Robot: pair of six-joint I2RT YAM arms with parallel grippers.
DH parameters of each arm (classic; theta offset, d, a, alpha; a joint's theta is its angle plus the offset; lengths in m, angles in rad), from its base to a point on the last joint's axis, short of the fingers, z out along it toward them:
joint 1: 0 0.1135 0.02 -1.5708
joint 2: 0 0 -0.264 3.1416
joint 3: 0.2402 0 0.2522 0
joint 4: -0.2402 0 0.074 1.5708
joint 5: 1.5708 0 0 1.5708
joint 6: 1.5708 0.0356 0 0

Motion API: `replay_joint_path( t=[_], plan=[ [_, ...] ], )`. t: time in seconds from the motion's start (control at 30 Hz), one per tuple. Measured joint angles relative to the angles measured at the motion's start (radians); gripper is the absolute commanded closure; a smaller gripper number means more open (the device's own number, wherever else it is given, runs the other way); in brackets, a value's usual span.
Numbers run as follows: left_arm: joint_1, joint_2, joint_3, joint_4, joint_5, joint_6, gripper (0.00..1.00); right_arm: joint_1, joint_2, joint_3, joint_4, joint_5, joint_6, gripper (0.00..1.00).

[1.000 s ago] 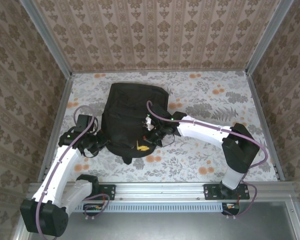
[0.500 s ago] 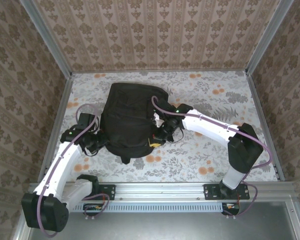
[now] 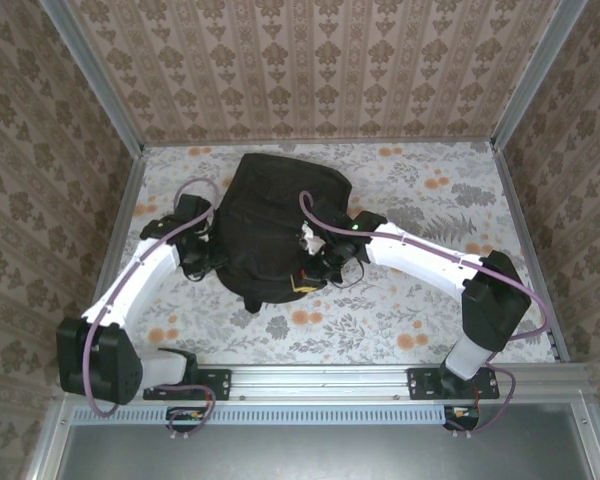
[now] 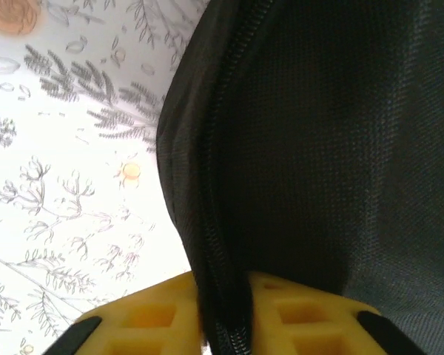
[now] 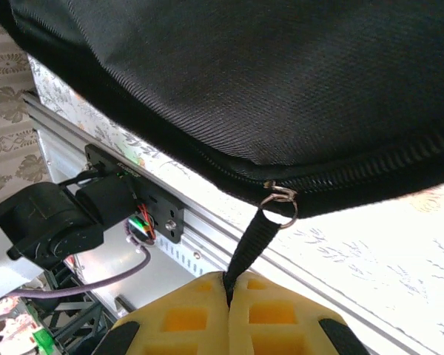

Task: Pack the student bag

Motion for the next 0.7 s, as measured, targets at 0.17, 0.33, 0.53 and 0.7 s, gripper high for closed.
replay_joint_path(
  t=[0.17,0.33,0.53,0.7],
  plan=[
    [0.004,0.1,0.113,-0.005,-0.028,0.012,0.45,0.026,0.0,-0.034,0.084,-0.018,0.069,1.0],
    [0.007,0.072,0.144,-0.034,-0.044,0.005,0.39,0.032,0.003,-0.048,0.198,-0.031,0.169,1.0],
    [-0.003,-0.124,0.036,-0.037,0.048,-0.122,0.39,0.032,0.041,-0.048,0.305,-0.042,0.261,1.0],
    [-0.047,-0.175,-0.099,-0.013,0.145,-0.276,0.39,0.032,0.069,-0.048,0.362,-0.053,0.304,1.0]
  ],
)
